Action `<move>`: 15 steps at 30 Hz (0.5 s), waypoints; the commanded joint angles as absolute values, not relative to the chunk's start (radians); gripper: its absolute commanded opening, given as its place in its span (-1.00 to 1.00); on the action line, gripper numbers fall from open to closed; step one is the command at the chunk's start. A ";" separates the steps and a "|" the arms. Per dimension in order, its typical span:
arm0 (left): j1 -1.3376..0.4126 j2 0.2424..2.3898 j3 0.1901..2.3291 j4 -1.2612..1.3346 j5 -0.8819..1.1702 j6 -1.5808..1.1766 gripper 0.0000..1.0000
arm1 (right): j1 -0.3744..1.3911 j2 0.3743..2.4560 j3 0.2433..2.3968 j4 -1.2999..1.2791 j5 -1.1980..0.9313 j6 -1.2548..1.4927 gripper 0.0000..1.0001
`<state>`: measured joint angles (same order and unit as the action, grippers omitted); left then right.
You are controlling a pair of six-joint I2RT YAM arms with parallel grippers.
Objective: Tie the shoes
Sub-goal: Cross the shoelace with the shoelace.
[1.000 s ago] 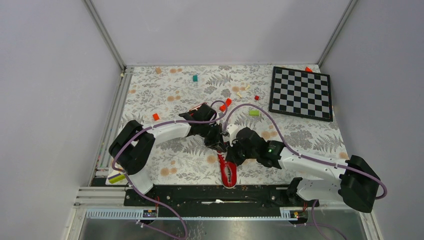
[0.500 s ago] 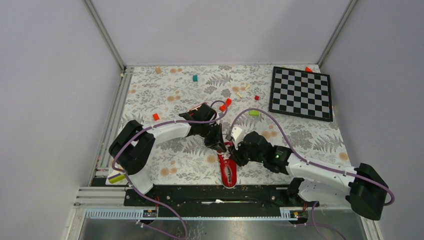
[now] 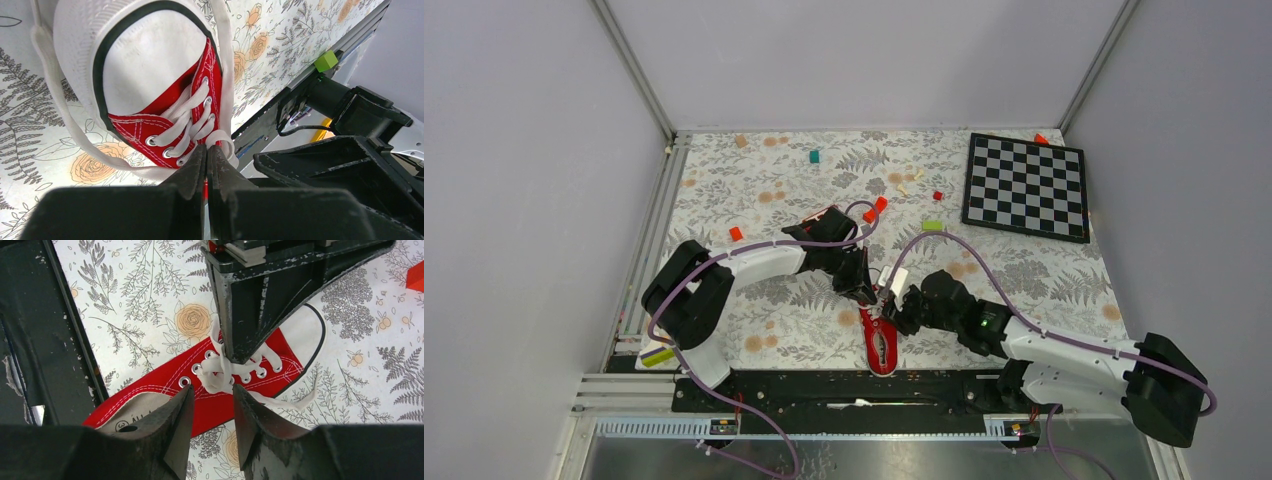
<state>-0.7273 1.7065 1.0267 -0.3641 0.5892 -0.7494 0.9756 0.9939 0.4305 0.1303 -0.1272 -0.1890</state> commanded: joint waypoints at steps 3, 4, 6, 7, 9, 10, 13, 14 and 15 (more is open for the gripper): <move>-0.726 1.703 1.051 -0.332 0.589 -0.741 -1.00 | 0.974 1.029 0.427 0.227 -0.181 -0.246 -0.18; -0.725 1.703 1.050 -0.331 0.588 -0.741 -1.00 | 0.974 1.035 0.429 0.227 -0.182 -0.249 -0.18; -0.724 1.703 1.051 -0.331 0.588 -0.740 -1.00 | 0.974 1.047 0.431 0.229 -0.185 -0.251 -0.19; -0.724 1.703 1.052 -0.332 0.589 -0.739 -1.00 | 0.974 1.051 0.431 0.231 -0.184 -0.252 -0.19; -0.724 1.703 1.054 -0.331 0.590 -0.738 -1.00 | 0.975 1.058 0.433 0.236 -0.184 -0.253 -0.19; -0.723 1.704 1.054 -0.331 0.590 -0.738 -1.00 | 0.974 1.060 0.434 0.238 -0.183 -0.253 -0.20; -0.724 1.707 1.054 -0.331 0.592 -0.738 -1.00 | 0.974 1.075 0.434 0.240 -0.180 -0.255 -0.20; -0.723 1.707 1.055 -0.331 0.592 -0.738 -1.00 | 0.974 1.078 0.432 0.245 -0.178 -0.255 -0.20; -0.723 1.707 1.055 -0.331 0.592 -0.738 -1.00 | 0.974 1.078 0.428 0.251 -0.176 -0.255 -0.21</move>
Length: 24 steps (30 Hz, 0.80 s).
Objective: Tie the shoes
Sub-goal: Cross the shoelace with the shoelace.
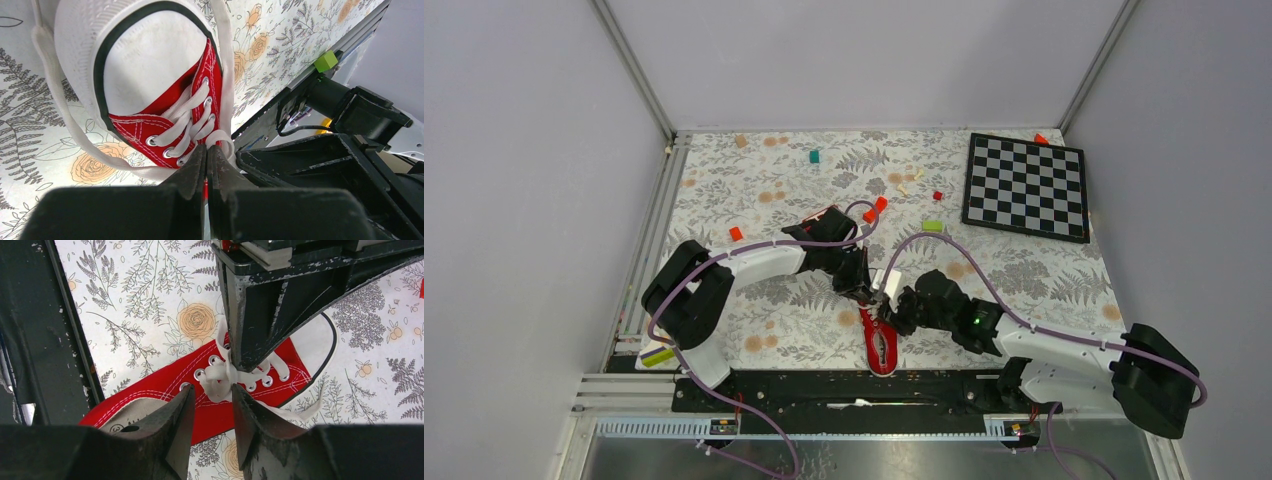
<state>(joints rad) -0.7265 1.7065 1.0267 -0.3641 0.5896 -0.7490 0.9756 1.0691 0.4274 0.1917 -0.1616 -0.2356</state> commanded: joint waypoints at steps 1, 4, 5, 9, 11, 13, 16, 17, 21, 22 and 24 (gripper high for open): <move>-0.722 1.708 1.055 -0.331 0.592 -0.738 -1.00 | 0.974 1.080 0.425 0.257 -0.175 -0.256 -0.21; -0.722 1.709 1.055 -0.331 0.592 -0.738 -1.00 | 0.974 1.087 0.424 0.265 -0.166 -0.260 -0.21; -0.722 1.709 1.055 -0.331 0.592 -0.738 -1.00 | 0.974 1.090 0.423 0.269 -0.165 -0.261 -0.21; -0.720 1.709 1.057 -0.330 0.593 -0.739 -1.00 | 0.974 1.102 0.421 0.283 -0.151 -0.264 -0.22; -0.720 1.709 1.055 -0.330 0.594 -0.739 -1.00 | 0.974 1.112 0.423 0.286 -0.149 -0.265 -0.24; -0.719 1.710 1.054 -0.330 0.594 -0.738 -1.00 | 0.974 1.120 0.425 0.285 -0.151 -0.266 -0.28; -0.718 1.709 1.052 -0.330 0.595 -0.738 -1.00 | 0.974 1.124 0.424 0.288 -0.153 -0.264 -0.31; -0.717 1.709 1.052 -0.330 0.595 -0.738 -1.00 | 0.975 1.124 0.423 0.288 -0.152 -0.264 -0.32; -0.716 1.710 1.053 -0.330 0.595 -0.738 -1.00 | 0.974 1.122 0.420 0.288 -0.146 -0.265 -0.49; -0.715 1.710 1.053 -0.330 0.595 -0.737 -1.00 | 0.974 1.120 0.420 0.288 -0.145 -0.265 -0.60; -0.715 1.710 1.053 -0.330 0.596 -0.738 -1.00 | 0.974 1.115 0.418 0.288 -0.141 -0.264 -0.83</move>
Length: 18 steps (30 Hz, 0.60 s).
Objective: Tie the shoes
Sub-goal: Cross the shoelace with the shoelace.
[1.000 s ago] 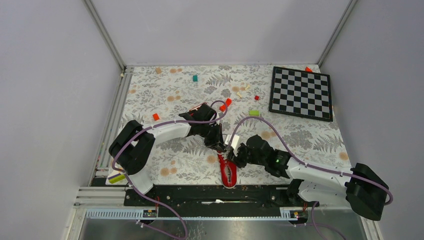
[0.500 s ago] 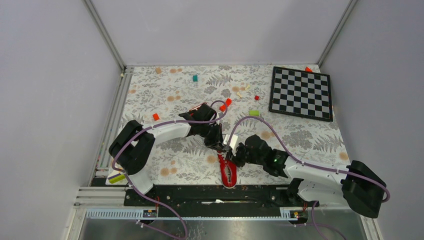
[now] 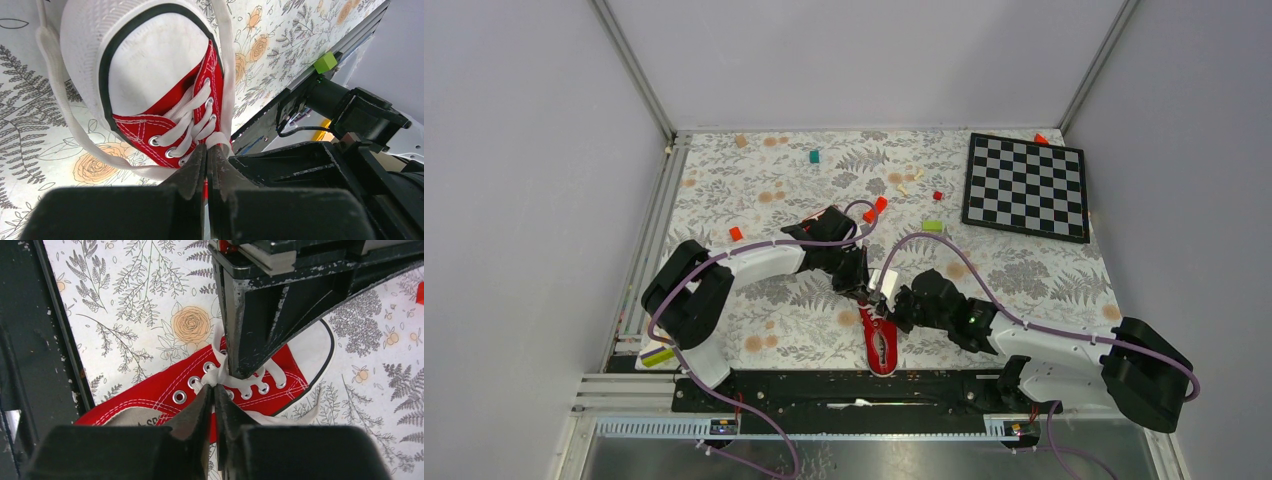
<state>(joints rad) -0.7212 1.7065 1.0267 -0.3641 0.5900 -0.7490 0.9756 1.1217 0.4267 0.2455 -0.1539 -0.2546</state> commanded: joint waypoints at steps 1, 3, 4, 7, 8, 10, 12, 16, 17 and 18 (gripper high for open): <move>-0.714 1.711 1.052 -0.330 0.597 -0.738 -1.00 | 0.974 1.112 0.417 0.288 -0.142 -0.263 -0.94; -0.715 1.710 1.054 -0.330 0.596 -0.736 -1.00 | 0.974 1.103 0.414 0.285 -0.144 -0.260 -1.00; -0.715 1.711 1.054 -0.330 0.595 -0.736 -1.00 | 0.974 1.096 0.413 0.281 -0.144 -0.258 -1.00; -0.715 1.709 1.052 -0.330 0.596 -0.736 -1.00 | 0.974 1.076 0.411 0.267 -0.144 -0.253 -1.00; -0.715 1.709 1.051 -0.330 0.594 -0.737 -1.00 | 0.974 1.067 0.411 0.260 -0.145 -0.250 -1.00; -0.714 1.709 1.051 -0.330 0.594 -0.738 -1.00 | 0.974 1.051 0.412 0.245 -0.147 -0.245 -1.00; -0.714 1.709 1.050 -0.328 0.594 -0.738 -1.00 | 0.974 1.040 0.419 0.221 -0.149 -0.241 -1.00; -0.713 1.710 1.050 -0.328 0.594 -0.737 -1.00 | 0.974 1.028 0.446 0.161 -0.157 -0.231 -1.00; -0.713 1.711 1.050 -0.328 0.594 -0.738 -1.00 | 0.974 1.028 0.455 0.143 -0.160 -0.229 -1.00; -0.713 1.712 1.051 -0.328 0.594 -0.737 -1.00 | 0.974 1.029 0.465 0.122 -0.162 -0.227 -1.00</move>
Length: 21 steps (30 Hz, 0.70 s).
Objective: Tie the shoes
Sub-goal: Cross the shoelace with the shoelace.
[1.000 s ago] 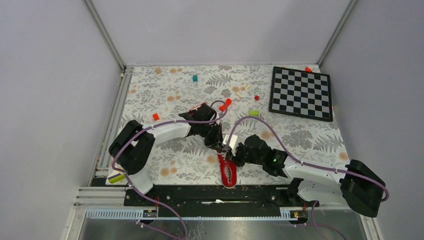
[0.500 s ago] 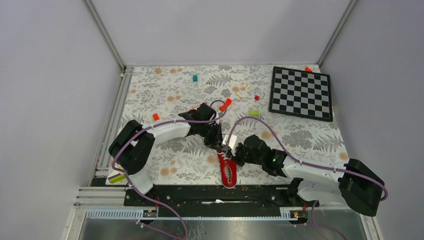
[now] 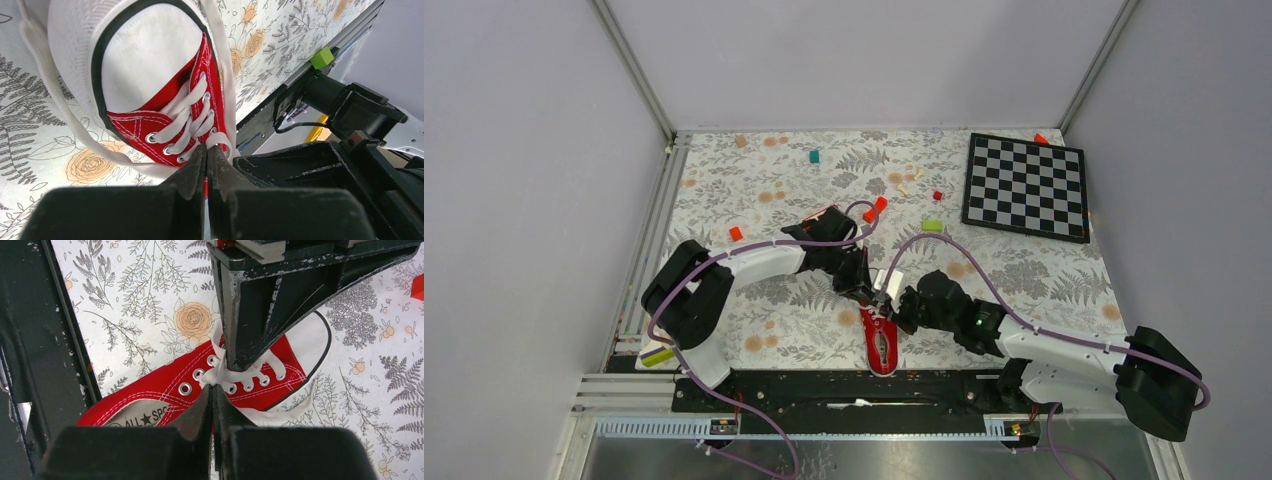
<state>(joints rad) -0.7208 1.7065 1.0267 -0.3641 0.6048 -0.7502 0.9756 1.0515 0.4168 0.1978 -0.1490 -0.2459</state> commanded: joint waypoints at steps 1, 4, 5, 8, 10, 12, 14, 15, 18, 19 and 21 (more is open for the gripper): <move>-0.714 1.712 1.051 -0.328 0.594 -0.737 -1.00 | 0.974 1.032 0.479 0.100 -0.161 -0.225 -1.00; -0.713 1.712 1.049 -0.328 0.594 -0.738 -1.00 | 0.974 1.052 0.542 -0.007 -0.155 -0.211 -1.00; -0.713 1.712 1.049 -0.328 0.593 -0.738 -1.00 | 0.974 1.061 0.563 -0.060 -0.154 -0.206 -1.00; -0.713 1.712 1.048 -0.327 0.594 -0.738 -1.00 | 0.974 1.085 0.602 -0.105 -0.147 -0.166 -0.97; -0.713 1.712 1.050 -0.327 0.594 -0.738 -1.00 | 0.974 1.110 0.625 -0.130 -0.148 -0.131 -0.91; -0.713 1.711 1.049 -0.327 0.595 -0.738 -1.00 | 0.974 1.139 0.659 -0.159 -0.163 -0.098 -0.89; -0.713 1.710 1.048 -0.327 0.594 -0.738 -1.00 | 0.974 1.169 0.683 -0.181 -0.181 -0.075 -0.89; -0.713 1.710 1.047 -0.327 0.594 -0.738 -1.00 | 0.974 1.179 0.688 -0.184 -0.187 -0.065 -0.93; -0.713 1.707 1.045 -0.327 0.594 -0.738 -1.00 | 0.974 1.187 0.691 -0.173 -0.202 -0.041 -1.00; -0.713 1.706 1.045 -0.327 0.594 -0.739 -1.00 | 0.974 1.185 0.693 -0.173 -0.210 -0.034 -1.00; -0.713 1.704 1.043 -0.327 0.593 -0.739 -1.00 | 0.974 1.184 0.701 -0.174 -0.228 -0.022 -1.00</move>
<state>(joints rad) -0.7235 1.7065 1.0267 -0.3637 0.6186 -0.7521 0.9756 1.1851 0.6537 -0.1253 -0.1589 -0.0784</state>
